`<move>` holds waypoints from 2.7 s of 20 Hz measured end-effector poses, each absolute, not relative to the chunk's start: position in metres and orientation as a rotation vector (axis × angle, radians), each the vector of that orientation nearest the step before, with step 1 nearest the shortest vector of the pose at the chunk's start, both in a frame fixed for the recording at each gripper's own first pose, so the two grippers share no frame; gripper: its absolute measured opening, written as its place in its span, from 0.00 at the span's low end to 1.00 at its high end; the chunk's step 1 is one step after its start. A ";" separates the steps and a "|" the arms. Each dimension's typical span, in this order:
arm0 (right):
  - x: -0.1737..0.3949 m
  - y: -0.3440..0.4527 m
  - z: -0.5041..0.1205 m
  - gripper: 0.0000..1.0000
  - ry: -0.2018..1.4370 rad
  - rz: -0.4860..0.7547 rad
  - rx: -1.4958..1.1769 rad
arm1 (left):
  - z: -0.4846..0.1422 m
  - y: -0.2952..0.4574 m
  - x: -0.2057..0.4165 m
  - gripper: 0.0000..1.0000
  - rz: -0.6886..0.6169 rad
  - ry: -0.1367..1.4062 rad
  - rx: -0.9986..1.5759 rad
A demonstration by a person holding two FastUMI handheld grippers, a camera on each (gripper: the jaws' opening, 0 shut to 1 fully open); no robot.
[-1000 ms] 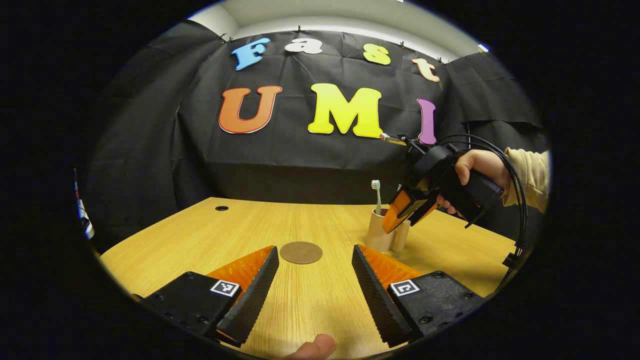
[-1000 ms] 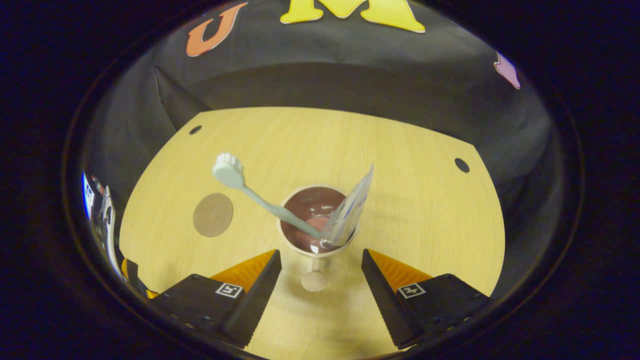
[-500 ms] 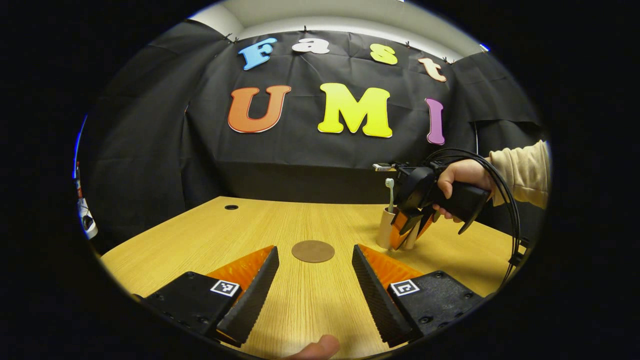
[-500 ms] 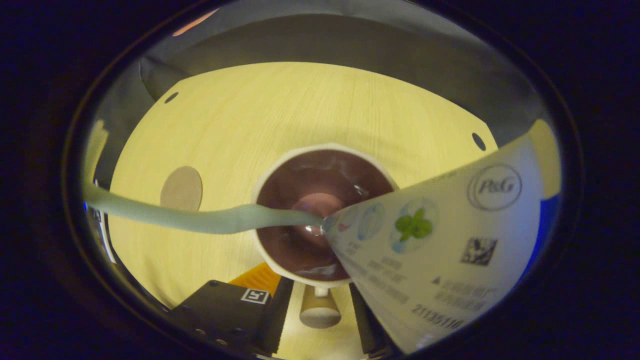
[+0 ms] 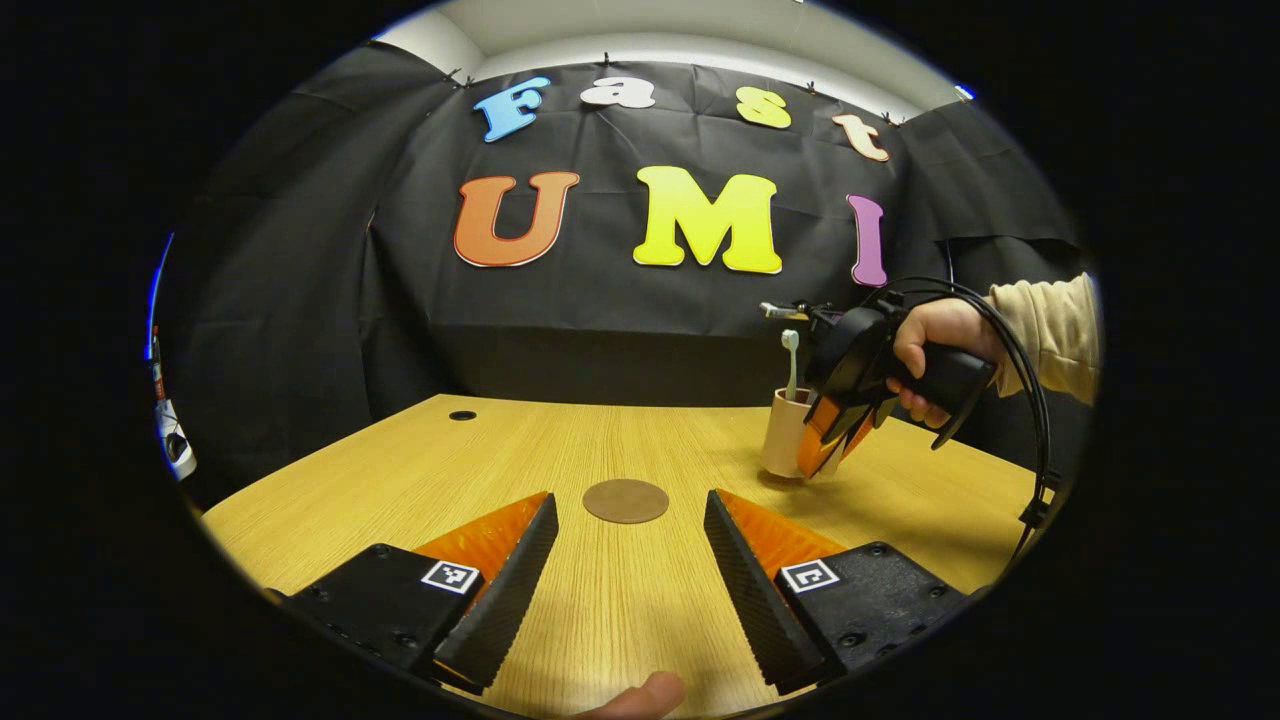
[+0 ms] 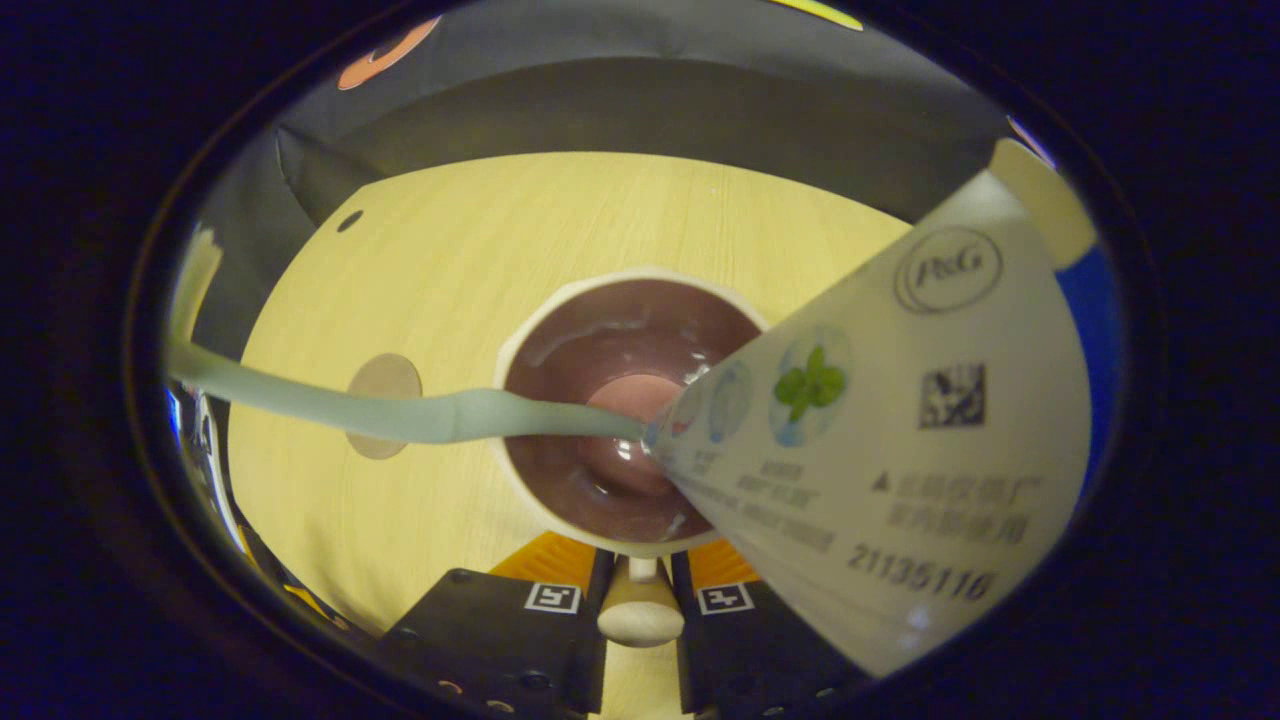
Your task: Put the toothbrush and toothpaste on the desktop into the cup, then pick up the cup and place it on the coaster on the desktop.
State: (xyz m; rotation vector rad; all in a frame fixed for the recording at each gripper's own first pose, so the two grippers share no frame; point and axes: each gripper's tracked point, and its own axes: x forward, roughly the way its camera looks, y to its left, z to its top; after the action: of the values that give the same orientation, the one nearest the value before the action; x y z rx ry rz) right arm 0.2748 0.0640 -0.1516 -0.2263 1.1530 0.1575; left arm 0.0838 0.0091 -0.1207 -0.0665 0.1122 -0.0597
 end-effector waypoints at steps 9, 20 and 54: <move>0.270 0.107 -0.148 0.27 1.142 0.285 -0.283 | -0.123 0.040 0.058 0.94 -0.016 0.092 -0.050; 0.270 0.157 -0.179 0.28 1.205 0.388 -0.377 | -0.134 0.064 0.021 0.93 -0.007 0.066 -0.019; 0.012 -0.114 0.020 0.97 0.187 0.170 -0.087 | -0.033 -0.025 -0.011 0.93 -0.014 -0.037 0.034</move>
State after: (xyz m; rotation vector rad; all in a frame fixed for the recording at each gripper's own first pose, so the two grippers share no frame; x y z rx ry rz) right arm 0.0119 -0.1137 0.0196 -0.0869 0.1874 0.1702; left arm -0.0106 -0.0251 -0.0325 0.0345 -0.0374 -0.0144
